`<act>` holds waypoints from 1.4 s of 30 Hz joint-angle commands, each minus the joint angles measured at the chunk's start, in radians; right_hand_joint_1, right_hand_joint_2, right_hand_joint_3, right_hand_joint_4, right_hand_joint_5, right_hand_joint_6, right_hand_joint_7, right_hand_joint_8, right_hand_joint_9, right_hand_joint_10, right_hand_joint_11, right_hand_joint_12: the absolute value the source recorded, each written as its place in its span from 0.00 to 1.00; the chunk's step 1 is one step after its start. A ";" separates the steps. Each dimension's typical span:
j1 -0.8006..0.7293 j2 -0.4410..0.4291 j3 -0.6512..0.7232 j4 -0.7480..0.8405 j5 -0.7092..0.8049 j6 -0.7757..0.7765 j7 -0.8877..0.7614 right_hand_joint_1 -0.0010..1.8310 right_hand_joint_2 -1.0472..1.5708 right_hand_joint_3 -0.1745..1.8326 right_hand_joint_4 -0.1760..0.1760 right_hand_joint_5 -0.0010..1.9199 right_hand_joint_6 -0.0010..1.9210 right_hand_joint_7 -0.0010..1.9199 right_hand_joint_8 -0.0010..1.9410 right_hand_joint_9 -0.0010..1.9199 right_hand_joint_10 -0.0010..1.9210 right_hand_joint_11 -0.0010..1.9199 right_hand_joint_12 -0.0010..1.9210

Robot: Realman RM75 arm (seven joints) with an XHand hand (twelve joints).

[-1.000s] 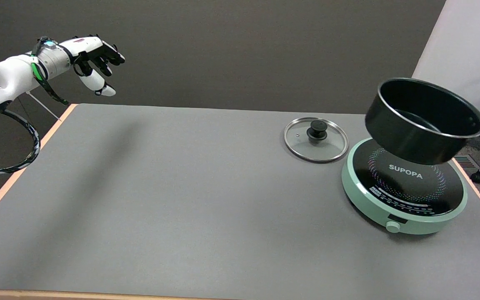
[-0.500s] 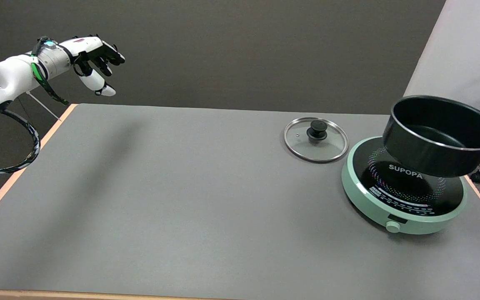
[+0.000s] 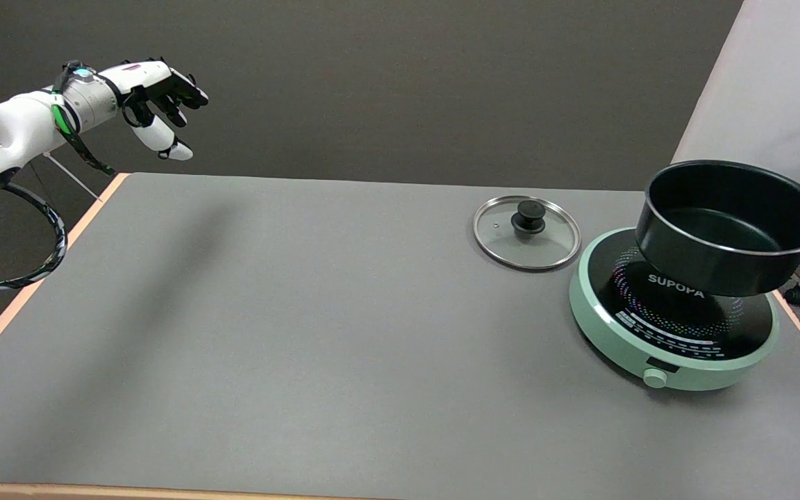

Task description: Place the pot onto the induction cooker.

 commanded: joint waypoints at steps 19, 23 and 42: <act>-0.135 -0.141 -0.139 0.177 -0.192 0.302 0.254 0.69 0.52 0.90 0.29 0.96 0.96 0.96 0.95 0.96 0.96 0.96 0.96; -0.135 -0.141 -0.160 0.172 -0.197 0.303 0.256 0.69 0.52 0.89 0.29 0.96 0.96 0.96 0.95 0.96 0.96 0.96 0.96; -0.123 -0.132 -0.219 0.120 -0.195 0.346 0.256 0.69 0.54 0.88 0.29 0.96 0.96 0.96 0.95 0.96 0.96 0.96 0.96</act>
